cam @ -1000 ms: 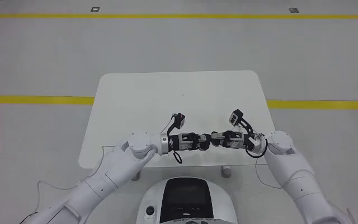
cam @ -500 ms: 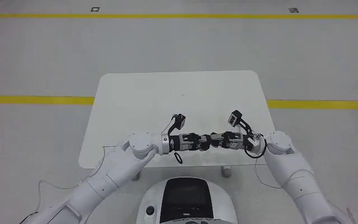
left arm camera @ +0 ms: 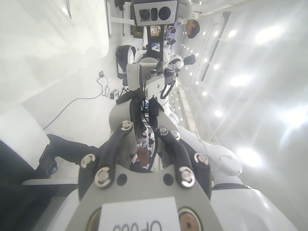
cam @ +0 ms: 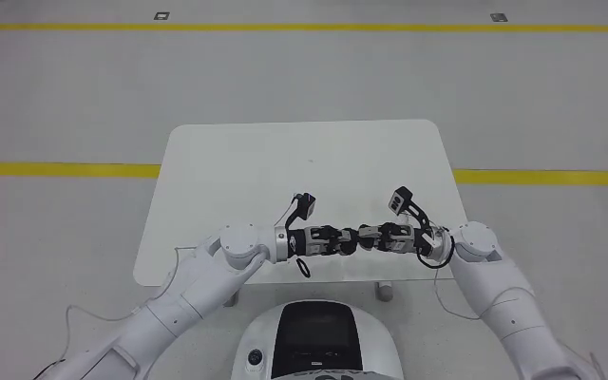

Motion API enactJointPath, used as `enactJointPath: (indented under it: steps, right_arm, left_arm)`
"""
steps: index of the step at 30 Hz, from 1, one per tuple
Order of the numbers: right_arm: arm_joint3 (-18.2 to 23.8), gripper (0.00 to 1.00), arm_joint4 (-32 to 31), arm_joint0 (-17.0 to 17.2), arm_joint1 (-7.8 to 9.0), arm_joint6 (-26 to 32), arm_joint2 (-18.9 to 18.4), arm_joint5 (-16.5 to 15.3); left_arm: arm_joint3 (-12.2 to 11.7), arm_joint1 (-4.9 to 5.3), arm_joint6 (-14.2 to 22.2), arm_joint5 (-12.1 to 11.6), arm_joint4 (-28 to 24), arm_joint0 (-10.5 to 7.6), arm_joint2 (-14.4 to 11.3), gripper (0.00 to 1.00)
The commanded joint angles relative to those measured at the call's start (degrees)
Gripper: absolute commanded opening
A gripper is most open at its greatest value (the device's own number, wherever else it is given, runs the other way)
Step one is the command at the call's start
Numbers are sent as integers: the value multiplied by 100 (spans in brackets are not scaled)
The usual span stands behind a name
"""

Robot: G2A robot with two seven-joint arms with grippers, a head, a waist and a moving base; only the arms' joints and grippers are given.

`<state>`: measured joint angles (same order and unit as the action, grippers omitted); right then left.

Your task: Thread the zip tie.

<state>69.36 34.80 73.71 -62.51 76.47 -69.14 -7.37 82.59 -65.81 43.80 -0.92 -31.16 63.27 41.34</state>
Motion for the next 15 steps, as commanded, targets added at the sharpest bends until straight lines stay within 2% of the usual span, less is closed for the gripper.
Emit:
enactJointPath:
  steps: [1, 15]
  right_arm:
    - [1, 0, -3, -7, 2, 8, 9, -1]
    - [-20, 0, -6, -33, 25, 13, 43, -11]
  left_arm:
    - [-6, -3, 6, 3, 0, -3, -2, 9]
    - [-88, -21, 10, -8, -11, -16, 15, 8]
